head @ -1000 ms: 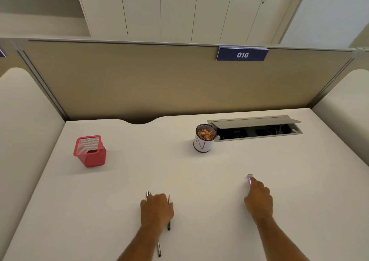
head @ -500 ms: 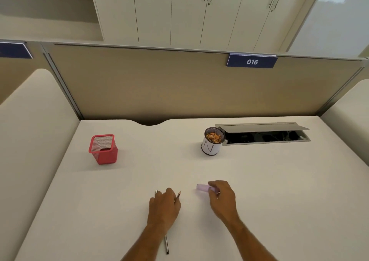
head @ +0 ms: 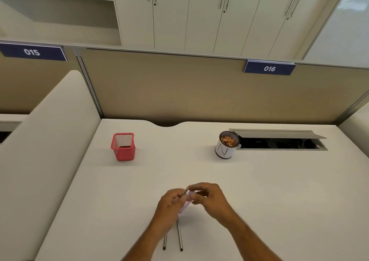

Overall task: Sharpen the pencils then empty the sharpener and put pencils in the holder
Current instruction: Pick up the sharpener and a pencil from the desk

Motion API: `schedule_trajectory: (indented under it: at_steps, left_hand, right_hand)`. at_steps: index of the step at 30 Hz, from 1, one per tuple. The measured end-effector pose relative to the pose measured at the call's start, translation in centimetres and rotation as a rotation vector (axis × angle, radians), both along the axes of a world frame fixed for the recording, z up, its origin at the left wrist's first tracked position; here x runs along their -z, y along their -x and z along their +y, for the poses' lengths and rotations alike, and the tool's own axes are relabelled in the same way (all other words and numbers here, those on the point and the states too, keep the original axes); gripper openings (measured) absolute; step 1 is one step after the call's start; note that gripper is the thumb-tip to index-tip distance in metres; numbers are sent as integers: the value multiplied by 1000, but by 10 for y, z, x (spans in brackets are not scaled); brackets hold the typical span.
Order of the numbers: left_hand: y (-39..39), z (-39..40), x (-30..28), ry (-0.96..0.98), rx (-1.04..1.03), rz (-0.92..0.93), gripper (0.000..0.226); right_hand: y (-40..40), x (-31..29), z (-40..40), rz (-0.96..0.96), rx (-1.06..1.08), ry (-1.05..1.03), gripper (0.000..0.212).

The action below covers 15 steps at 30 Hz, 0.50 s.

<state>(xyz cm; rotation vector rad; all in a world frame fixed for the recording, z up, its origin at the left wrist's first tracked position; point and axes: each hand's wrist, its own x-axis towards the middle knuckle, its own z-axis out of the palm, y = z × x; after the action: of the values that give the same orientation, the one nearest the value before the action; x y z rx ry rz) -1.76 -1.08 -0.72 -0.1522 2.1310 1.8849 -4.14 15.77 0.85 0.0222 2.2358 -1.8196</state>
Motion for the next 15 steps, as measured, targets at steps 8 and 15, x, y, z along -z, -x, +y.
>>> schedule_trajectory:
  at_steps: [8,15]
  left_hand:
    - [-10,-17,-19,-227,-51,-130,18]
    - [-14,-20,-22,-239,-106,-5,18]
  right_hand:
    - [-10,-18,-28,-113,-20,217,19]
    - [-17,-27,-42,-221,25,360,18]
